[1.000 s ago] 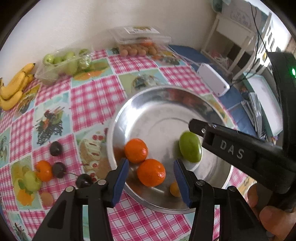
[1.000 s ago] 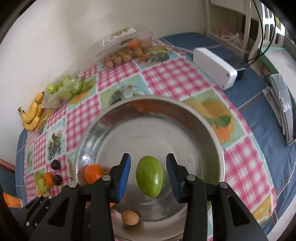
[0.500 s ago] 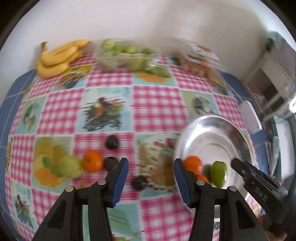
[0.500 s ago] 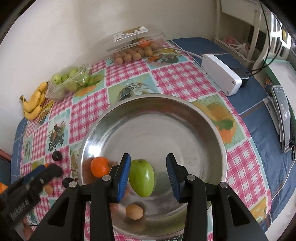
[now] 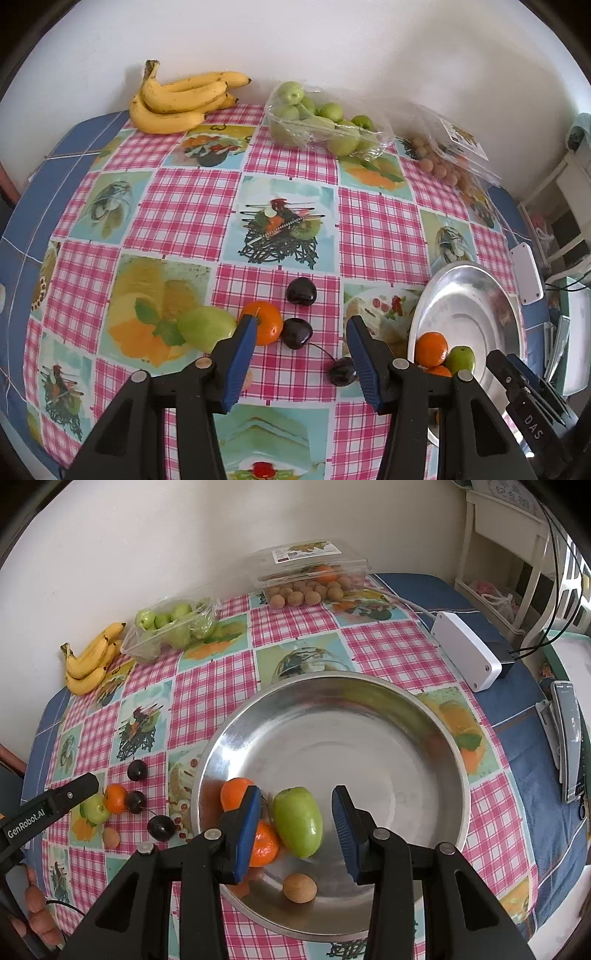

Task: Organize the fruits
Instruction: 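Open the right tool to release the green mango while the left tool moves back toward the fruit row, then move both open tools from the bowl toward the plums and kiwi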

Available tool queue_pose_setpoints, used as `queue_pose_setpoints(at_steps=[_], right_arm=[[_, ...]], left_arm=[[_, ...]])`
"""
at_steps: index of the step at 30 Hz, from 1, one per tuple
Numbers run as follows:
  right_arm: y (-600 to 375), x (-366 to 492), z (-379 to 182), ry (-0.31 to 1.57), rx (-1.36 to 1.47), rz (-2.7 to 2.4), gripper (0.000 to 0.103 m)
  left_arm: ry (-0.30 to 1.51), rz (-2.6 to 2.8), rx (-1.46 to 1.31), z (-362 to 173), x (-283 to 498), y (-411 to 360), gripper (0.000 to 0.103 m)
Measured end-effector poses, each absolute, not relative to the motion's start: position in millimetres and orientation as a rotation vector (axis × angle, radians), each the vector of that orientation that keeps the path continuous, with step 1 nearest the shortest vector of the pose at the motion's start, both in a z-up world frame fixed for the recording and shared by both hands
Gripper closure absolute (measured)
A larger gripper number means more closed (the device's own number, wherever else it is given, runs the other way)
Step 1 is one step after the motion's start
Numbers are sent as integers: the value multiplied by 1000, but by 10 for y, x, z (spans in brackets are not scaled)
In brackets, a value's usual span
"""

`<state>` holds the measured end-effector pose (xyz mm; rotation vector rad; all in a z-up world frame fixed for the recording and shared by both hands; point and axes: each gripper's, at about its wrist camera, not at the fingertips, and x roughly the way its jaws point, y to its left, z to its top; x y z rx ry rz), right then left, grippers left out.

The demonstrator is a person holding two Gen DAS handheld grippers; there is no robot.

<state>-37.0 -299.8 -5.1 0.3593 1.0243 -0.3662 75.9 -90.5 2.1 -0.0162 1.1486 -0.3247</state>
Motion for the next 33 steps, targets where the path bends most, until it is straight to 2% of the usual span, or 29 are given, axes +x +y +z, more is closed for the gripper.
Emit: queue_pose_setpoints(at_steps=[6,12,15,18,21,30,32,33], right_arm=[[-3013,-358,-109,1047,362,-378,62],[-3035,-304,-250,1112,347,-405,59],[-3040,-285,-292,1124,342,-409,48],[-3040,-278,-313,1131,341,-413,45],[-3041,-266,-336,1136,347,-411,31],[-2999,-208,-362,1139,334,-380,21],[-2978,-195,-360,1137,318,-374,16],[-2972,-191,-359,1136,313,-373,10]], left_arm=[[1175,-327,12,-60,749,-953,46],[1210,-318,53,-194,734,-1008,38],[1226,-309,78,-260,722,-1034,36],[1227,-301,99,-288,713,-1050,29],[1236,-291,101,-319,715,-1047,25],[1237,-271,114,-354,733,-1025,13],[1229,-258,119,-353,739,-1014,3],[1224,-252,120,-350,741,-1011,3]])
